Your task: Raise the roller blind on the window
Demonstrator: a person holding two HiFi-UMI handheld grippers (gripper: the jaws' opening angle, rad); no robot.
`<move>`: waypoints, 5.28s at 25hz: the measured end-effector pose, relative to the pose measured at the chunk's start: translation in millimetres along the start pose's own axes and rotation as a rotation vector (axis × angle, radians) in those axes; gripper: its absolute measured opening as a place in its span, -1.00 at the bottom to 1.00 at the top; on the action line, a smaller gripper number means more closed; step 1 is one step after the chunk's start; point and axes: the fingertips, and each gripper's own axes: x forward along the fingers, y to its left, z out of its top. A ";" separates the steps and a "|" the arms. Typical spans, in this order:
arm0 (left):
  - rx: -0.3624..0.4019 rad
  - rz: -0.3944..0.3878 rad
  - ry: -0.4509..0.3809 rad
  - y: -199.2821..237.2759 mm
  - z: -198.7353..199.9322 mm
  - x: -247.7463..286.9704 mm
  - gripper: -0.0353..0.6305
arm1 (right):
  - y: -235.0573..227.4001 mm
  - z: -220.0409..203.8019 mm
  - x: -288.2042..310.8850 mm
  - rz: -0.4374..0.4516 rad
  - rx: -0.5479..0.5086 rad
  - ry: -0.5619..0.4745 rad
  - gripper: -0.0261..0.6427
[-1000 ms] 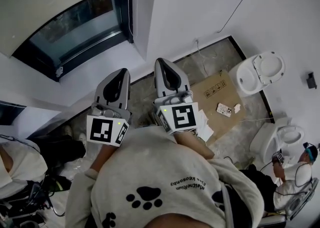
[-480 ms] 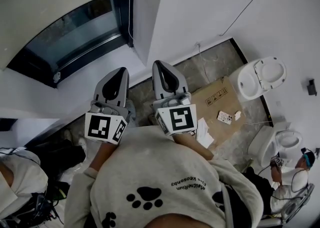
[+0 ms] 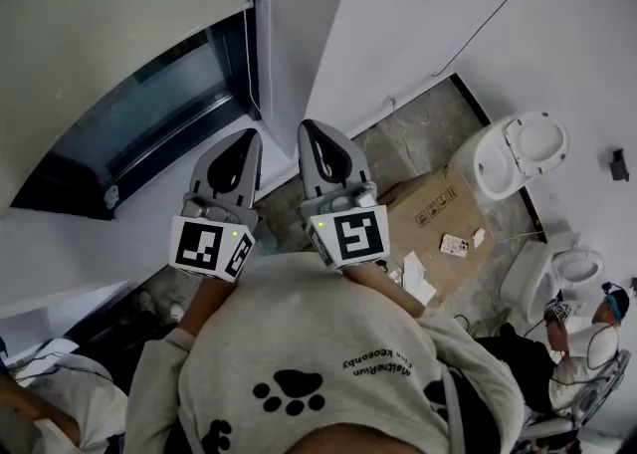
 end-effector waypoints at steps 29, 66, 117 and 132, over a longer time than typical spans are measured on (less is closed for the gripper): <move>0.003 -0.288 0.073 97.6 -31.4 130.6 -0.86 | -19.2 -48.4 111.5 -0.186 -0.032 0.124 -0.89; -0.010 -0.426 0.204 90.3 -42.5 180.2 -0.86 | -43.4 -15.9 138.8 -0.050 -0.001 0.024 -0.89; -0.066 -0.277 0.189 92.8 -133.8 116.5 -0.87 | -9.8 -2.1 173.0 0.186 -0.040 0.073 -0.89; -0.077 -0.236 0.207 96.4 -168.7 112.4 -0.86 | -8.1 -39.8 170.6 0.202 -0.018 0.104 -0.89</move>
